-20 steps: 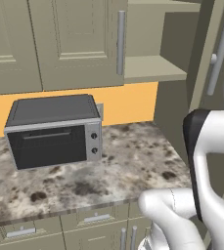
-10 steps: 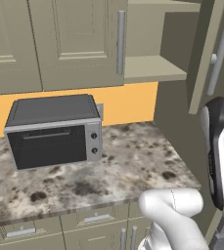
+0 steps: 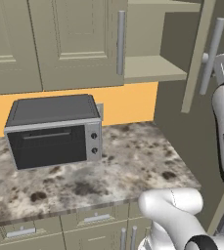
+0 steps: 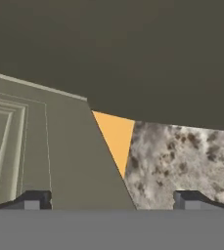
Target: Close all open cabinet doors.
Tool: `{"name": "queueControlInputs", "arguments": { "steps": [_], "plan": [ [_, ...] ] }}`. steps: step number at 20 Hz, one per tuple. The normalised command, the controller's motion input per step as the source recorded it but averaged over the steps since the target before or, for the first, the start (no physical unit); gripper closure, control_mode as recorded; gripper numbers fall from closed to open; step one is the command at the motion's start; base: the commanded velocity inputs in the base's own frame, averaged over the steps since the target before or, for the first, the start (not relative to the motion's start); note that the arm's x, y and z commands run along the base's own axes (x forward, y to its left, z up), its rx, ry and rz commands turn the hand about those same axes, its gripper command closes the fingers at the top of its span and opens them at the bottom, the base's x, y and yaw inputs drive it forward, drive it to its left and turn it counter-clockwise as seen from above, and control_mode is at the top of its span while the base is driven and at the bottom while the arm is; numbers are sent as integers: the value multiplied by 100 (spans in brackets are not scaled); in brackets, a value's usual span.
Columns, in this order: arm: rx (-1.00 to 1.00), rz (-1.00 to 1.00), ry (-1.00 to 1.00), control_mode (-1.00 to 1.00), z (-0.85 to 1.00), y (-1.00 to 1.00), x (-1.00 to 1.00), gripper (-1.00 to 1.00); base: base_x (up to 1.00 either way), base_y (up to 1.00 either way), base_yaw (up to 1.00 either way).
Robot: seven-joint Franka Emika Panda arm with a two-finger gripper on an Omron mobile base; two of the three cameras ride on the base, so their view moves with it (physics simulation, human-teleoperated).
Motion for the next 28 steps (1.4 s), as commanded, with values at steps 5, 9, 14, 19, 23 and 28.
{"name": "queueControlInputs", "arguments": {
  "steps": [5, 9, 14, 19, 23, 28],
  "plan": [
    [0, 28, 5, -100, 0, 34, 41, -100, 0, 0, 0],
    [0, 23, 0, -100, 0, 39, 50, -100, 0, 0, 0],
    [2, 16, 1, -100, 0, 30, 67, -100, 0, 0, 0],
    [0, 14, 3, -100, 0, 30, 77, -100, 0, 0, 0],
    [0, 13, 4, -100, 0, 25, 81, -100, 0, 0, 0],
    [0, 10, 7, -100, -3, 24, 84, -100, 0, 0, 0]
  ]
}}
